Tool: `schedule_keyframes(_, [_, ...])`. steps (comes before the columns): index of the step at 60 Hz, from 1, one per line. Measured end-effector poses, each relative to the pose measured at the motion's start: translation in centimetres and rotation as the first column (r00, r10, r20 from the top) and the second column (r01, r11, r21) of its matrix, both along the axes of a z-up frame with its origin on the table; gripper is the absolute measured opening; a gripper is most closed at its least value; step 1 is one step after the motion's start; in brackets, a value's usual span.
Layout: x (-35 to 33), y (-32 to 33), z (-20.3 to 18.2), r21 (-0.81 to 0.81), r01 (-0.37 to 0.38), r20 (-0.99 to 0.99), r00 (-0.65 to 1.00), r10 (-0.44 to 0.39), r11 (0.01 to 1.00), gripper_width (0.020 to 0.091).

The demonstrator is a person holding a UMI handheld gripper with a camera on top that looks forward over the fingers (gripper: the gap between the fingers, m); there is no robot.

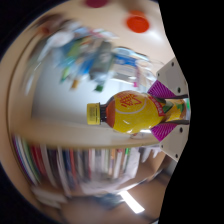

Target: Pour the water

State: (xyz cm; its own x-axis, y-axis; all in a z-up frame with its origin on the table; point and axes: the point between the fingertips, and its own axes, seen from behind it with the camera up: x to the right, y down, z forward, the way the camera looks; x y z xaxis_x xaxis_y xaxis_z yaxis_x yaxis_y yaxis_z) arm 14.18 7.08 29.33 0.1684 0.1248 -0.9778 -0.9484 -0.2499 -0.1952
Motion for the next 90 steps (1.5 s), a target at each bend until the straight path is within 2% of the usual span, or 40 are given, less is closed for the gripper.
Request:
schedule_keyframes(5, [6.0,-0.2,4.1,0.096,0.169,0.436,0.879,-0.194,0.981,0.0298])
schedule_keyframes(10, [14.6,-1.3,5.7,0.234,0.302,0.682,0.626,-0.377,0.924,0.0337])
schedule_keyframes(12, [17.7,-2.1,5.1,0.27,0.336,0.751,0.514,-0.415,0.903,0.0348])
schedule_keyframes(14, [19.1,-1.6,4.6,0.267,0.375,0.807,0.417,-0.419,0.888,0.0367])
schedule_keyframes(17, [21.9,-2.0,1.6,0.26,0.397,0.869,0.303,-0.392,0.88,0.0372])
schedule_keyframes(20, [24.8,-2.5,-3.3,0.232,0.407,0.911,0.227,-0.344,0.884,0.037])
schedule_keyframes(28, [26.4,-3.0,-15.0,0.036,0.445,0.96,0.235,-0.155,0.895,0.037])
schedule_keyframes(38, [24.9,-3.1,-20.3,0.011,0.408,0.97,0.217,-0.108,0.913,0.0377])
schedule_keyframes(44, [25.7,-3.6,-23.3,-0.019,0.43,0.983,0.173,-0.061,0.902,0.0395])
schedule_keyframes(49, [25.5,-3.8,-22.9,0.04,0.439,0.975,0.181,-0.132,0.898,0.0407])
schedule_keyframes(57, [25.6,-3.7,-23.0,0.038,0.431,0.976,0.179,-0.127,0.902,0.0421])
schedule_keyframes(63, [25.7,-3.9,-23.4,-0.006,0.436,0.977,0.195,-0.087,0.9,0.0517])
schedule_keyframes(65, [25.8,-4.1,-24.3,-0.063,0.443,0.976,0.213,-0.037,0.894,0.0565])
schedule_keyframes(68, [25.4,-5.0,-25.8,-0.153,0.448,0.966,0.256,0.038,0.881,0.0747])
schedule_keyframes(70, [24.7,-5.4,-25.9,-0.173,0.438,0.958,0.282,0.048,0.882,0.0864])
schedule_keyframes(74, [23.7,-6.9,-25.6,-0.187,0.429,0.952,0.301,0.056,0.884,0.0838])
schedule_keyframes(79, [22.8,-9.4,-24.6,-0.203,0.44,0.957,0.276,0.083,0.875,0.0838])
schedule_keyframes(90, [18.4,-15.6,-20.0,-0.197,0.435,0.965,0.242,0.096,0.879,0.084])
